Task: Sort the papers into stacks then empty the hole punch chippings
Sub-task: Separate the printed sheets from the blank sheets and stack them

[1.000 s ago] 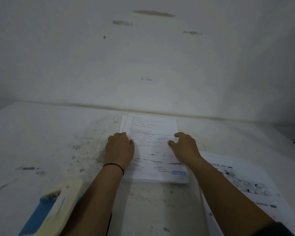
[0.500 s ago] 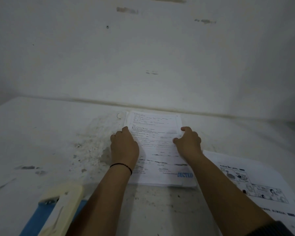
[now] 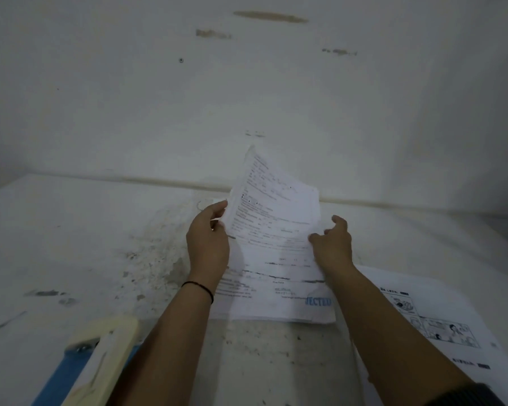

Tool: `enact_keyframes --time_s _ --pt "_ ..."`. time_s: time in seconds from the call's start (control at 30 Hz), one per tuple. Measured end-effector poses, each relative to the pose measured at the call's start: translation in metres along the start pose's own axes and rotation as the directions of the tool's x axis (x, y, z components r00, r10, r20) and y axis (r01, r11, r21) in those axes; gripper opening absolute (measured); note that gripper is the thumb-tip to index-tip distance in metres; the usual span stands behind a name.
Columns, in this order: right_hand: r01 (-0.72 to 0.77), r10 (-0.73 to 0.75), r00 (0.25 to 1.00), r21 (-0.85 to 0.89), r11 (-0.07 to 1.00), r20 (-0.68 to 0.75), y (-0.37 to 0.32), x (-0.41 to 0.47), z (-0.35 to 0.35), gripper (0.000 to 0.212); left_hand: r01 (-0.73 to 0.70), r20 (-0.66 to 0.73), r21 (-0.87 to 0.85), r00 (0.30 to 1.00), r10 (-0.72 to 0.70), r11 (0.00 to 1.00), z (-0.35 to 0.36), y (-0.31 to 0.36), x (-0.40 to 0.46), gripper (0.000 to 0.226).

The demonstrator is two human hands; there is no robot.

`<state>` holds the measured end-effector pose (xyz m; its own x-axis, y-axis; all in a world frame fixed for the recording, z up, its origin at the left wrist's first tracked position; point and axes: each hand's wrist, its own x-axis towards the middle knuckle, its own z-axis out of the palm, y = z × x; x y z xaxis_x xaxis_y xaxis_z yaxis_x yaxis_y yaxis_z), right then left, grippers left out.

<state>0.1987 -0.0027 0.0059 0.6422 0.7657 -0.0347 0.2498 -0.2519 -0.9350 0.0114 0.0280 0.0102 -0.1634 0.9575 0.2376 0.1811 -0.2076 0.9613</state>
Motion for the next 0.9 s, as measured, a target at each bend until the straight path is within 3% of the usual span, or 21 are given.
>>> enact_keyframes --time_s 0.1,0.3,0.6,0.9 --pt "-0.072 0.061 0.996 0.198 0.978 0.063 -0.007 -0.002 -0.011 0.059 -0.019 0.001 -0.123 1.0 0.019 0.992 -0.006 0.012 -0.004 0.041" --pt "-0.071 0.02 0.993 0.467 0.881 0.114 -0.021 -0.009 -0.046 0.028 -0.075 -0.021 -0.269 0.997 0.072 0.96 -0.017 0.027 -0.024 0.039" --pt "0.16 -0.235 0.97 0.551 0.819 0.068 -0.031 -0.071 -0.102 0.022 -0.048 -0.001 -0.26 0.999 0.05 0.965 -0.039 0.055 -0.075 0.037" --pt "0.259 -0.353 0.935 0.633 0.73 0.025 -0.022 -0.144 -0.137 0.026 -0.081 -0.006 -0.482 0.996 0.088 0.872 -0.061 0.078 -0.137 0.032"
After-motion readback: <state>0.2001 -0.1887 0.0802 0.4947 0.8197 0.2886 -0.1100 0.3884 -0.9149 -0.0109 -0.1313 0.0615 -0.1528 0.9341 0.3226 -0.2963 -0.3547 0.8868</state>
